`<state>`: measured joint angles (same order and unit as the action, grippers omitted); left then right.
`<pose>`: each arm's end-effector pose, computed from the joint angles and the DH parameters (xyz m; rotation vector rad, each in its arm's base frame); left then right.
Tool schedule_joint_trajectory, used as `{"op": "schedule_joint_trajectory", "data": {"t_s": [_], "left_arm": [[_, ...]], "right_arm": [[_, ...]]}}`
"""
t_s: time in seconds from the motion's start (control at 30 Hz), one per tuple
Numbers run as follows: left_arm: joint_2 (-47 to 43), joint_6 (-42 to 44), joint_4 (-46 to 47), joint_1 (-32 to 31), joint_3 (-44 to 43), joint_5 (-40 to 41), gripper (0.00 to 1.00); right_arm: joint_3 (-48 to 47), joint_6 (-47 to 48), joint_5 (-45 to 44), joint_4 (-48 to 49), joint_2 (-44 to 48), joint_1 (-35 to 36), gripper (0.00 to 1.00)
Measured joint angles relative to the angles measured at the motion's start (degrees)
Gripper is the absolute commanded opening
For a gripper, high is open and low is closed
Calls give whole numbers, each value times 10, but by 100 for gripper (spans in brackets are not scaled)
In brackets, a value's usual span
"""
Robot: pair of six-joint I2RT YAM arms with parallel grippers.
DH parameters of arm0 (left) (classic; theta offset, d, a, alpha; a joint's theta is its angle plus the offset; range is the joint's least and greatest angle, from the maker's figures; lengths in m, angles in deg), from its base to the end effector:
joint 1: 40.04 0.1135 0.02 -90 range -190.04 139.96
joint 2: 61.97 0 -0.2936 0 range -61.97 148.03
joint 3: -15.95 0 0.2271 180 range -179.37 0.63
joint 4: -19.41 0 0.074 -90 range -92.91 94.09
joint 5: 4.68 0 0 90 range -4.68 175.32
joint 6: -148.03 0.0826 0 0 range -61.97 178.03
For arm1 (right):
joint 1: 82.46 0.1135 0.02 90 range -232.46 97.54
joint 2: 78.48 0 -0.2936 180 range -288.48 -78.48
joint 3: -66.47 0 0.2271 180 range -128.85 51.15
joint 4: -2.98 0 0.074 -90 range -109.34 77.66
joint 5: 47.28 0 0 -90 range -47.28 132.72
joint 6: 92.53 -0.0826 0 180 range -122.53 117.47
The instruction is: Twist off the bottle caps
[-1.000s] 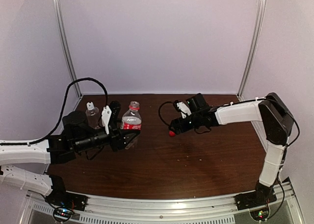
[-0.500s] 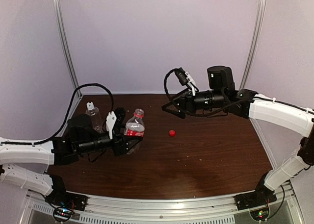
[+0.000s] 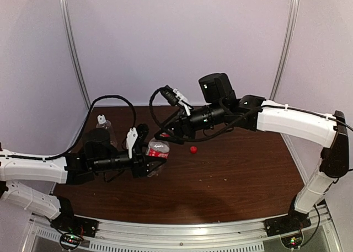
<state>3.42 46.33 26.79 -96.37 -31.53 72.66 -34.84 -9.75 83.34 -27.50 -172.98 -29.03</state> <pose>0.1323 -0.2313 0.2823 0.8674 1.6604 -1.0389 0.1914 0.3483 0.3782 -1.2838 1.7223 1.3560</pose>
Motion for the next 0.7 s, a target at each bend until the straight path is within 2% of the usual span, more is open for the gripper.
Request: {"op": "schedule_joint_trajectory", "data": {"t_s": [0.13, 0.3, 0.37, 0.43, 0.47, 0.57, 0.63, 0.7], "left_arm": [[0, -1, 3, 0, 0, -3, 46], [1, -2, -4, 0, 0, -2, 48], [1, 0, -5, 0, 0, -2, 55], [1, -1, -1, 0, 0, 2, 69], [1, 0, 0, 0, 0, 4, 76], [0, 0, -2, 0, 0, 11, 89], [-7, -1, -4, 0, 0, 21, 95], [-15, -2, -8, 0, 0, 38, 98]], "right_arm": [[0, 4, 5, -19, -18, 5, 45], [-3, 10, 9, -18, -19, 7, 25], [-4, 11, 11, -15, -19, 7, 15], [-4, 6, 9, -10, -19, 7, 3], [-4, 9, 6, -9, -18, 7, 0], [-4, 13, -18, -17, -18, 8, 0], [-2, 13, -43, -26, -18, 1, 0], [1, 12, -77, -36, -17, -9, 0]]}}
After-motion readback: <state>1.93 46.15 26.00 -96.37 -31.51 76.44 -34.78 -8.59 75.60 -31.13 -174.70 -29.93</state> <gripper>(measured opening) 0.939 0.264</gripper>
